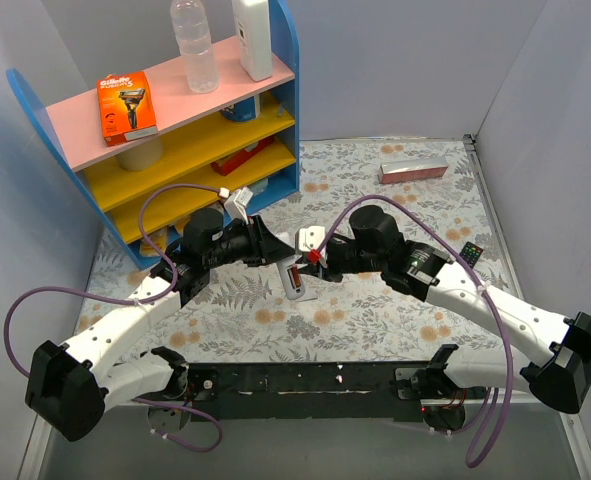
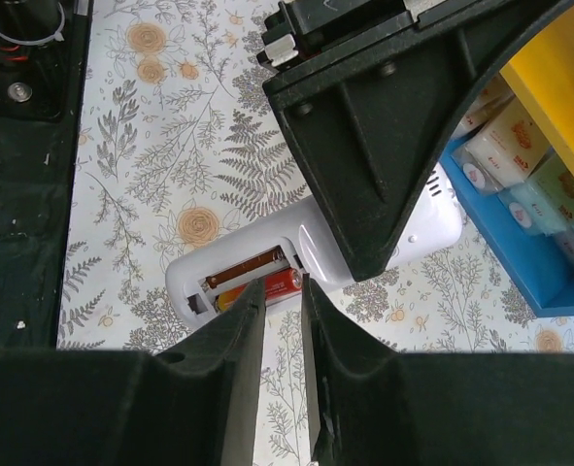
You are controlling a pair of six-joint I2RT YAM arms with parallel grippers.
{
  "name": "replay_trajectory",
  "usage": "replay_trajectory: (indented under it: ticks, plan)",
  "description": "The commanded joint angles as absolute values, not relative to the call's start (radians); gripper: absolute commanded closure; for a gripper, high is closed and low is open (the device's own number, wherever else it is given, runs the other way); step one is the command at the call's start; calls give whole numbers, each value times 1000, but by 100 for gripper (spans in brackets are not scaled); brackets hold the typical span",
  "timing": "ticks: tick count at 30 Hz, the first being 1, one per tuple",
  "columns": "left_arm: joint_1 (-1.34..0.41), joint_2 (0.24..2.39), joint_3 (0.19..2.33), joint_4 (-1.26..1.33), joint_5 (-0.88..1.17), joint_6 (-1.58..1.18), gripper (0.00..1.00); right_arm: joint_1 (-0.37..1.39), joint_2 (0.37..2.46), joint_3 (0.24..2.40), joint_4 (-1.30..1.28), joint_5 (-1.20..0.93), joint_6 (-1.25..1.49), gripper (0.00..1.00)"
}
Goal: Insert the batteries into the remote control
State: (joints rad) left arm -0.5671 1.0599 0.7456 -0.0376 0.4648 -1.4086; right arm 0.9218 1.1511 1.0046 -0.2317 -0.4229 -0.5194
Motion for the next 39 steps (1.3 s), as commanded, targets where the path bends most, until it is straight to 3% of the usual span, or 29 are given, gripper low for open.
replay_trajectory:
  ticks: [1,39]
  plan:
    - [-572,1062,787,-18,503,-1393,100,913,1158,1057,-212,-459,-518,73]
    - [-572,1043,790,64,522,-1417,100,900,1206,996,-296,-529,-505,91]
